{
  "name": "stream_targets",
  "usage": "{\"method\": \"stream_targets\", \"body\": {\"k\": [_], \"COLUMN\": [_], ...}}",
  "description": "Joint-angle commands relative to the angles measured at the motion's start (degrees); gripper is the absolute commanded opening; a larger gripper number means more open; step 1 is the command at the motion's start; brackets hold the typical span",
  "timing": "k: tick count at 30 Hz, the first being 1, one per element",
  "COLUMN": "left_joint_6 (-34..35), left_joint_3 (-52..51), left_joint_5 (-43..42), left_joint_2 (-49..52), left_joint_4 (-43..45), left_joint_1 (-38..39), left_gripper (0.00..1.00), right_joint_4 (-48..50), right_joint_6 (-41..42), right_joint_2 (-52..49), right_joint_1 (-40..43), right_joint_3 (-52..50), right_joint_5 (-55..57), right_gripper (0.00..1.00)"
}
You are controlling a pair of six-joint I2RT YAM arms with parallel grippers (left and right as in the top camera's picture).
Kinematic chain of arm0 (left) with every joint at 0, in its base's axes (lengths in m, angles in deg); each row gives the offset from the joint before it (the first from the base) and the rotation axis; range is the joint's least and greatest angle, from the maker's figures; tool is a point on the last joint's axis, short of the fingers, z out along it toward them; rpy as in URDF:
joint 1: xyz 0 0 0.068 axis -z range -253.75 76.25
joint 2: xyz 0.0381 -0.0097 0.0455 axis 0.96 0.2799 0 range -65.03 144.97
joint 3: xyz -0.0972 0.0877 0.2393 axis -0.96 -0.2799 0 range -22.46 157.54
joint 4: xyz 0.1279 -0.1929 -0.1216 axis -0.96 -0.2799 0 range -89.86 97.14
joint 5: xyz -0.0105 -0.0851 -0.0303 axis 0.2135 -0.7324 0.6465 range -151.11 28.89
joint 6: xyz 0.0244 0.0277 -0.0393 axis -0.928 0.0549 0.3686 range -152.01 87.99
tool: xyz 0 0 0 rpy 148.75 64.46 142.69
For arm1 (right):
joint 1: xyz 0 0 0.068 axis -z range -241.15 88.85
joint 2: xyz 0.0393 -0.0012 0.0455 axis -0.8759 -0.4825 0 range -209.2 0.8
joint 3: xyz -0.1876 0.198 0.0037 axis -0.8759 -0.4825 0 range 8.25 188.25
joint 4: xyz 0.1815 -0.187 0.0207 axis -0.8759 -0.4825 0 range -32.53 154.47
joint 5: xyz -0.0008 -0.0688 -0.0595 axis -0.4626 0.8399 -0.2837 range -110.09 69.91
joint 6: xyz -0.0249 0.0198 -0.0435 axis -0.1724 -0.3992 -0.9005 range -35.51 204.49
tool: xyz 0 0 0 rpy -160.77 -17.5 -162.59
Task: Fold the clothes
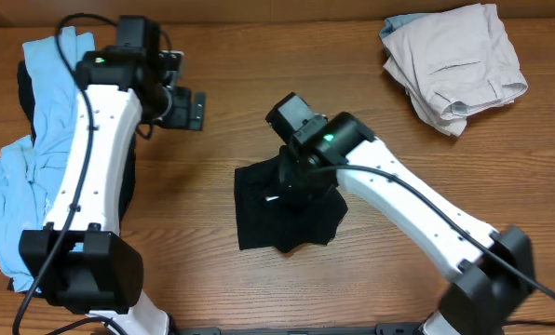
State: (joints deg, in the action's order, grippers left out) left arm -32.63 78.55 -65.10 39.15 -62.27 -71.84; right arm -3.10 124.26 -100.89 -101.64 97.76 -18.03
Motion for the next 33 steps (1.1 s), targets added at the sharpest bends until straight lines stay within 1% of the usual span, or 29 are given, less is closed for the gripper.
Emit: {"method": "stream_targets", "body": {"k": [1, 5, 6, 7, 9, 10, 11, 12, 14, 15, 17, 19, 22, 26, 27, 29, 30, 32, 33], "left_joint_6": [-0.68, -0.68, -0.68, -0.68, -0.68, -0.70, -0.70, -0.70, -0.68, -0.68, -0.68, -0.68, -0.68, -0.68, -0.68, -0.68, -0.68, -0.68, -0.70], "left_joint_3": [1.05, 1.05, 1.05, 1.05, 1.05, 1.05, 1.05, 1.05, 1.05, 1.05, 1.05, 1.05, 1.05, 1.05, 1.05, 1.05, 1.05, 1.05, 1.05], "left_joint_5": [0.61, 0.57, 0.55, 0.57, 0.57, 0.63, 0.63, 0.63, 1.11, 1.25, 1.25, 1.25, 1.42, 1.66, 1.66, 1.64, 1.64, 1.66, 1.66], "left_joint_2": [0.59, 0.59, 0.59, 0.59, 0.59, 0.59, 0.59, 0.59, 0.59, 0.59, 0.59, 0.59, 0.59, 0.59, 0.59, 0.61, 0.61, 0.61, 0.61], "left_joint_4": [0.26, 0.26, 0.26, 0.28, 0.42, 0.50, 0.63, 0.76, 1.36, 1.79, 2.60, 3.23, 4.20, 6.34, 6.82, 7.65, 7.93, 8.20, 8.24], "left_joint_1": [-2.80, -4.98, -5.33, -5.53, -5.77, -5.77, -5.77, -5.77, -5.77, -5.77, -5.77, -5.77, -5.77, -5.77, -5.77, -5.77, -5.77, -5.77, -5.77], "left_gripper": [1.00, 1.00, 1.00, 1.00, 1.00, 1.00, 1.00, 1.00, 1.00, 1.00, 1.00, 1.00, 1.00, 1.00, 1.00, 1.00, 1.00, 1.00, 1.00], "right_joint_4": [0.09, 0.00, 0.09, 0.22, 0.96, 1.60, 2.56, 4.04, 9.07, 12.74, 18.86, 23.87, 29.27, 32.79, 33.11, 32.46, 31.36, 29.27, 27.85], "right_joint_6": [5.09, 5.27, 5.27, 5.27, 5.22, 5.20, 4.98, 3.93, -0.98, -3.39, -5.57, -5.60, -5.57, -5.53, -5.53, -5.55, -5.57, -5.81, -6.23], "right_joint_2": [-2.49, -2.84, -2.84, -2.84, -2.86, -2.86, -2.86, -2.86, -2.86, -2.86, -2.86, -2.86, -3.87, -7.39, -8.44, -9.84, -9.94, -9.44, -9.03], "right_joint_1": [0.24, 0.24, 0.24, 0.24, 0.24, 0.24, 0.24, 0.11, -0.33, -0.61, -1.09, -1.64, -2.60, -4.15, -4.61, -5.33, -5.44, -5.42, -5.25], "right_joint_3": [0.44, 0.44, 0.46, 0.44, 0.44, 0.46, 0.44, 0.46, 0.46, 0.50, 0.59, 0.59, 0.59, 0.59, 0.59, 0.59, 0.59, 0.74, 1.03], "right_joint_5": [1.90, 1.97, 1.97, 1.99, 1.99, 1.97, 1.92, 1.44, -2.40, -5.81, -10.95, -13.20, -13.35, -14.34, -15.17, -15.91, -15.87, -15.87, -15.76], "right_gripper": [0.47, 0.43, 0.41, 0.37, 0.21, 0.10, 0.04, 0.04, 0.04, 0.04, 0.04, 0.04, 0.04, 0.05, 0.11, 0.30, 0.36, 0.42, 0.43]}}
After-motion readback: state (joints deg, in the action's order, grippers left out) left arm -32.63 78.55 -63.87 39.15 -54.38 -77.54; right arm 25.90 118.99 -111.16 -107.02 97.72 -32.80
